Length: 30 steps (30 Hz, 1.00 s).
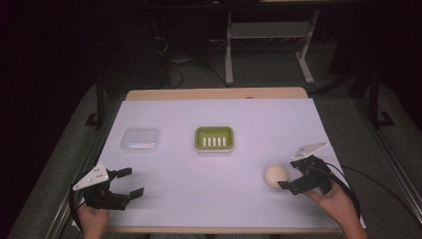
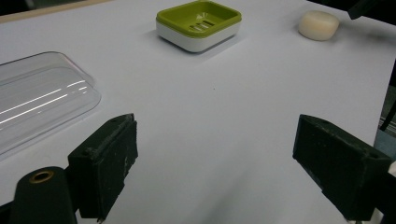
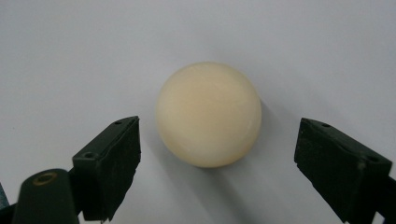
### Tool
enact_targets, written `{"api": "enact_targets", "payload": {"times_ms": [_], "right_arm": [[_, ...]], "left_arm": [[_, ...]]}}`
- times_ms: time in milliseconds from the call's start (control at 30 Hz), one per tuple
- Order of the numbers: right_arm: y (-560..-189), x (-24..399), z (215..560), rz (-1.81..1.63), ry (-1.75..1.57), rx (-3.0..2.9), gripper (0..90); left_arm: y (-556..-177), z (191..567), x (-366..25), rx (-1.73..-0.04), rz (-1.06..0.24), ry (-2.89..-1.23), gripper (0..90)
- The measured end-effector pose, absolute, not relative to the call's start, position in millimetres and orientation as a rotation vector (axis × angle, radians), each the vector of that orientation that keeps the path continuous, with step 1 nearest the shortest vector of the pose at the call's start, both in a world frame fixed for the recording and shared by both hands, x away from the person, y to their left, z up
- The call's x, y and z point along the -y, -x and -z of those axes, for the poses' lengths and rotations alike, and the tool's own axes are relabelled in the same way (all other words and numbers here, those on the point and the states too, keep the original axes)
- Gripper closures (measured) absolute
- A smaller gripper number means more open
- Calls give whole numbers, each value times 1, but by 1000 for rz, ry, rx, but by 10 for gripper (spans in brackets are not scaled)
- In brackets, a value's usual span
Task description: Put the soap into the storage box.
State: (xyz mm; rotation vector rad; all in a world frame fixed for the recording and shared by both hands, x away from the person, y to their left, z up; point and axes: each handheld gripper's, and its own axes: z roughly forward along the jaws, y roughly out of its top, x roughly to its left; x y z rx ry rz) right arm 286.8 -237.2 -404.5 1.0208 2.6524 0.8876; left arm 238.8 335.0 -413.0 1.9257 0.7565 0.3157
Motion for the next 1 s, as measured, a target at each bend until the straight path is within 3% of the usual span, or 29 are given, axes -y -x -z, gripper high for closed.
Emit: {"api": "enact_targets", "payload": {"times_ms": [1000], "right_arm": [[-303,215,421,-841,-1032,-2715,139]], "left_arm": [[-239,413,-336,-757,-314,-1922,133]]}}
